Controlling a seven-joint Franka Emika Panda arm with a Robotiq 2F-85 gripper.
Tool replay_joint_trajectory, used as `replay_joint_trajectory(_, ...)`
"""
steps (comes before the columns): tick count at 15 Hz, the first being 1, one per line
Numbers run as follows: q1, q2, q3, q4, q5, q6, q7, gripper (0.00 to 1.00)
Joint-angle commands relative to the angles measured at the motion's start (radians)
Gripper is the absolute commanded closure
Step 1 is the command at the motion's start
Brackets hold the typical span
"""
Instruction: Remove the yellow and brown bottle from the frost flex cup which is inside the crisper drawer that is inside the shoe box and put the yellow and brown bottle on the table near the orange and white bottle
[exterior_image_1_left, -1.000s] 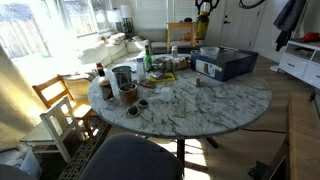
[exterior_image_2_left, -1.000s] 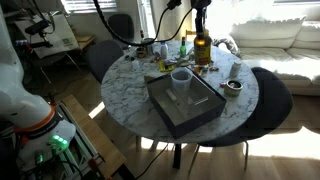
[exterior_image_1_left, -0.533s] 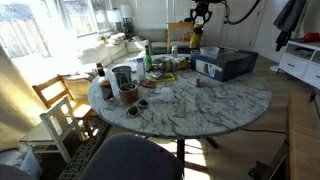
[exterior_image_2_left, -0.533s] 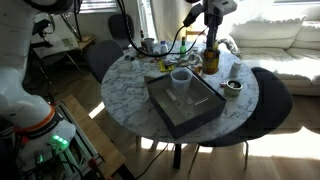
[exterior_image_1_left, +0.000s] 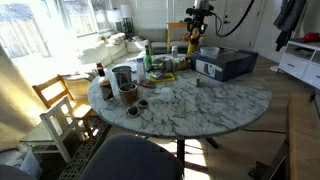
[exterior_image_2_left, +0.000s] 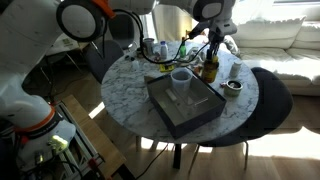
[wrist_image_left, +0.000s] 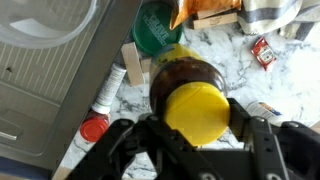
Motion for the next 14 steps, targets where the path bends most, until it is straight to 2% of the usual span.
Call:
replay_joint_trajectory(1, -0.034, 0.133, 0.014, 0.203, 0.031, -0.037, 0.085, 0.63)
replay_joint_trajectory(4, -0.043, 0.176, 0.018, 0.25, 0.04, -0.043, 0.132, 0.63)
replay_joint_trajectory(5, -0.054, 0.173, 0.051, 0.236, 0.008, -0.026, 0.152, 0.63)
replay_joint_trajectory(7, -0.061, 0.188, 0.058, 0.259, -0.001, -0.038, 0.18, 0.63)
replay_joint_trajectory(8, -0.066, 0.195, 0.065, 0.269, -0.001, -0.037, 0.188, 0.5)
replay_joint_trajectory(9, -0.067, 0.196, 0.068, 0.278, -0.005, -0.045, 0.194, 0.13)
replay_joint_trajectory(10, -0.069, 0.193, 0.074, 0.284, -0.007, -0.06, 0.196, 0.13)
replay_joint_trajectory(11, -0.071, 0.18, 0.084, 0.289, -0.009, -0.094, 0.181, 0.08)
replay_joint_trajectory(12, -0.053, 0.143, 0.061, 0.256, 0.011, -0.121, 0.16, 0.02)
replay_joint_trajectory(14, -0.049, 0.102, 0.071, 0.255, 0.011, -0.193, 0.122, 0.0)
